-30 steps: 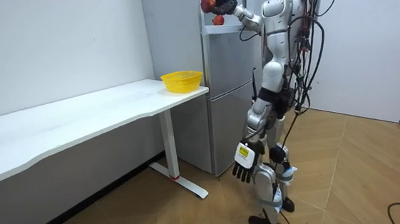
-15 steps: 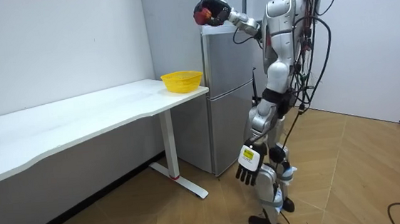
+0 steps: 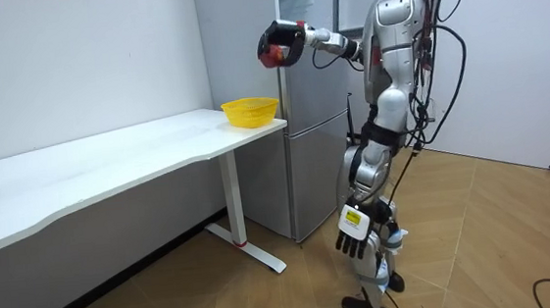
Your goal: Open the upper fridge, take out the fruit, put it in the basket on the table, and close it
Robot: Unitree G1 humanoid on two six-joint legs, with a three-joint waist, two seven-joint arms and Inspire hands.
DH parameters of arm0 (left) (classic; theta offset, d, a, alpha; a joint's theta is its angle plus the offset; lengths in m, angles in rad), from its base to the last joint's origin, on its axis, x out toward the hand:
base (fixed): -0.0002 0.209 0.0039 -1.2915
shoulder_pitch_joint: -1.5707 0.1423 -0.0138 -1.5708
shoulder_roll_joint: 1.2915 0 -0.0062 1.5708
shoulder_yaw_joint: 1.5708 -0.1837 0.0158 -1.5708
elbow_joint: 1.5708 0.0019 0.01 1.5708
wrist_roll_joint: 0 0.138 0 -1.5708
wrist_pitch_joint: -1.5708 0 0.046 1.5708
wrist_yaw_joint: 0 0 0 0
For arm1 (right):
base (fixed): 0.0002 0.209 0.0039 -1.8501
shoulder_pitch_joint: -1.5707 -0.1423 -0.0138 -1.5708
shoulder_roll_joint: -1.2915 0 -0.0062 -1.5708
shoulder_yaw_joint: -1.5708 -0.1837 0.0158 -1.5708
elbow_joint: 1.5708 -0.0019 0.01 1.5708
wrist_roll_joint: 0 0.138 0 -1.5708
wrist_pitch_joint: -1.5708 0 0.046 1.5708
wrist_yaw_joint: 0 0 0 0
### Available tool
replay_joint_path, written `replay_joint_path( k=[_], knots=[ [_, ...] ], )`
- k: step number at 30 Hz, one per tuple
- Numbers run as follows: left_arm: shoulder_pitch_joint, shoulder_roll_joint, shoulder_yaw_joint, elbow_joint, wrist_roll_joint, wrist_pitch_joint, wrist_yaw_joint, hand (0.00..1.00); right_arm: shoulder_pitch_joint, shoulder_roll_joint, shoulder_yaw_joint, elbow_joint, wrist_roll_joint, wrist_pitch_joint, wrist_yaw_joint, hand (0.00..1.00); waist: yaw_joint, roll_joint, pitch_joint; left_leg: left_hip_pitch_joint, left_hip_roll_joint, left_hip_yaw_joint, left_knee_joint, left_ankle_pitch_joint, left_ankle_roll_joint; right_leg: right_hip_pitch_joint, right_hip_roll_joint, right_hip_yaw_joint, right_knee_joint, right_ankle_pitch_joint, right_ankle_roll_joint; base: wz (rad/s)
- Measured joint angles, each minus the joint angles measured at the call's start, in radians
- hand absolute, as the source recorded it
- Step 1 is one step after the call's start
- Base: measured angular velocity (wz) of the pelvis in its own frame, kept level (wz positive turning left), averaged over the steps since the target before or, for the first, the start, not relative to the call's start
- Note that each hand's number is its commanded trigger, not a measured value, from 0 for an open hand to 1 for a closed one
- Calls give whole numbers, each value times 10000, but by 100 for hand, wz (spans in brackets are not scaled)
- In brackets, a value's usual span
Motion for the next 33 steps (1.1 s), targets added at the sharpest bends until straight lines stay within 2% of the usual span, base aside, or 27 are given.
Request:
replay_joint_path(
  k=[3,6,12,14,19,20,27,33],
  knots=[
    [-101,69,6,21,82,10,1,0,-93,-8,168,702,-463,21,-7,100,212,-173,-7,-159,-15,-129,149,-6,0,-33,-10,-137,0,1,-2,14],
    [-164,120,14,83,84,6,2,0,-372,-59,199,1441,-537,29,-8,100,358,-309,49,-225,-27,-261,189,-6,0,-28,-31,-273,27,1,-1,13],
    [-109,158,15,56,27,6,25,0,-848,-203,199,2776,-681,-4,-25,100,372,-455,12,-363,-71,-546,306,-4,3,-40,-145,-657,121,-4,6,14],
    [-69,207,20,28,67,11,12,0,-942,-409,198,3224,-1123,38,-49,100,386,-595,-63,-458,-91,-585,339,-4,4,-138,-126,-662,208,-29,46,6],
    [-23,292,17,29,74,33,-5,0,-1145,-629,201,3770,-1467,38,-186,100,403,-772,10,-539,-140,-587,352,9,28,-222,-167,-694,206,-28,47,0],
    [-30,339,15,28,73,33,1,0,-1179,-657,201,3861,-1521,39,-198,100,401,-808,4,-590,-145,-587,362,10,30,-272,-173,-706,207,-28,47,0],
    [-103,409,9,30,161,147,38,0,-1217,-703,220,4366,-1604,35,-522,100,424,-794,21,-705,-160,-601,492,22,49,-333,-233,-768,203,-28,47,1],
    [-40,407,10,33,174,172,6,0,-1225,-746,206,4881,-1572,-37,-855,100,409,-734,69,-797,-173,-679,513,14,59,-335,-259,-797,202,-29,47,4]
  ],
)
